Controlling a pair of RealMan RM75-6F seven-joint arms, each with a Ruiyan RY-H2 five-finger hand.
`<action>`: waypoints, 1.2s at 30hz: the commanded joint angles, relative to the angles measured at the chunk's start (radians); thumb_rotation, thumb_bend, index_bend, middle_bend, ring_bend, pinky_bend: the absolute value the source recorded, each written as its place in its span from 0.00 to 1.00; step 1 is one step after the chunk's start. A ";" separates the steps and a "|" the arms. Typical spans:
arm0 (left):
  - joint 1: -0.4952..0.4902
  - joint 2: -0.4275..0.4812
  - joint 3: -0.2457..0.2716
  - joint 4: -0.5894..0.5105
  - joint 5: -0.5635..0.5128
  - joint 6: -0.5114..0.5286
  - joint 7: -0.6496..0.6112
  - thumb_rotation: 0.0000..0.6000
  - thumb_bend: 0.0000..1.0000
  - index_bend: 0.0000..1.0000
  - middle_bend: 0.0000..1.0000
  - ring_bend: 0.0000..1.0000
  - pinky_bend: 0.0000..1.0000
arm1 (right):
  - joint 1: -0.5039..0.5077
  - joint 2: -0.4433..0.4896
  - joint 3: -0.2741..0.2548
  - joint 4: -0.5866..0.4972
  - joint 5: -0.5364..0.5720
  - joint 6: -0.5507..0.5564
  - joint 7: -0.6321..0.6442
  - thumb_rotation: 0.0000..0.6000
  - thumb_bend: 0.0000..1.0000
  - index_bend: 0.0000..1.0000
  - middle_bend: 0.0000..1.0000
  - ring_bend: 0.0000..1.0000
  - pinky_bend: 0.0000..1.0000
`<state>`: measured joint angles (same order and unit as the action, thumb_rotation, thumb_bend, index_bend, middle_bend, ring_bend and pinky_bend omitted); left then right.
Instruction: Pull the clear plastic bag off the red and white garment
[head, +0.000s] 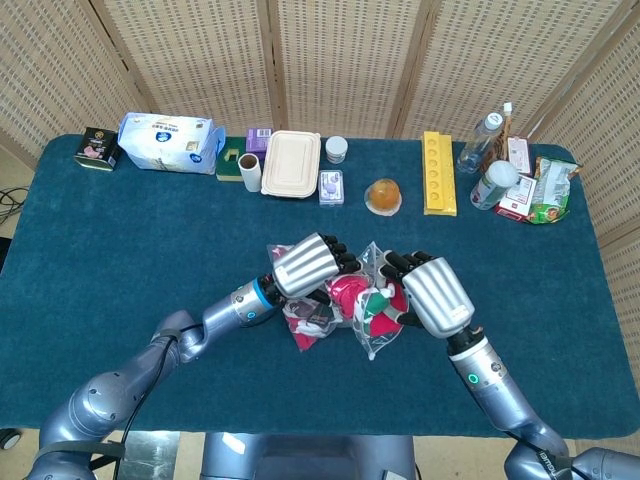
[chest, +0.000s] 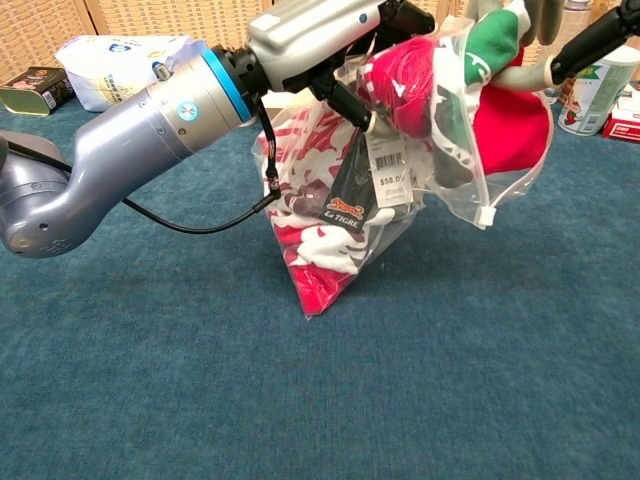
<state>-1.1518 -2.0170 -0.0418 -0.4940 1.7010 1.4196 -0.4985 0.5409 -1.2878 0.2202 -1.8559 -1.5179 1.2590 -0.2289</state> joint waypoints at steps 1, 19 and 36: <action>-0.001 0.000 0.002 -0.003 0.001 -0.002 0.002 1.00 0.43 0.81 0.70 0.69 0.69 | -0.001 -0.001 0.003 -0.002 0.003 0.006 0.005 1.00 0.31 0.57 0.43 0.58 0.54; -0.005 0.021 0.001 -0.046 0.004 -0.018 0.033 1.00 0.40 0.81 0.70 0.69 0.67 | -0.018 0.005 -0.011 -0.020 -0.012 0.039 0.058 1.00 0.34 0.65 0.51 0.65 0.57; -0.004 0.035 -0.003 -0.067 0.008 -0.016 0.043 1.00 0.42 0.81 0.70 0.69 0.67 | -0.015 0.015 -0.021 -0.030 -0.009 0.023 0.065 1.00 0.56 0.57 0.47 0.62 0.55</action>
<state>-1.1560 -1.9819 -0.0448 -0.5606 1.7086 1.4037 -0.4553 0.5263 -1.2733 0.1992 -1.8852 -1.5267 1.2818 -0.1636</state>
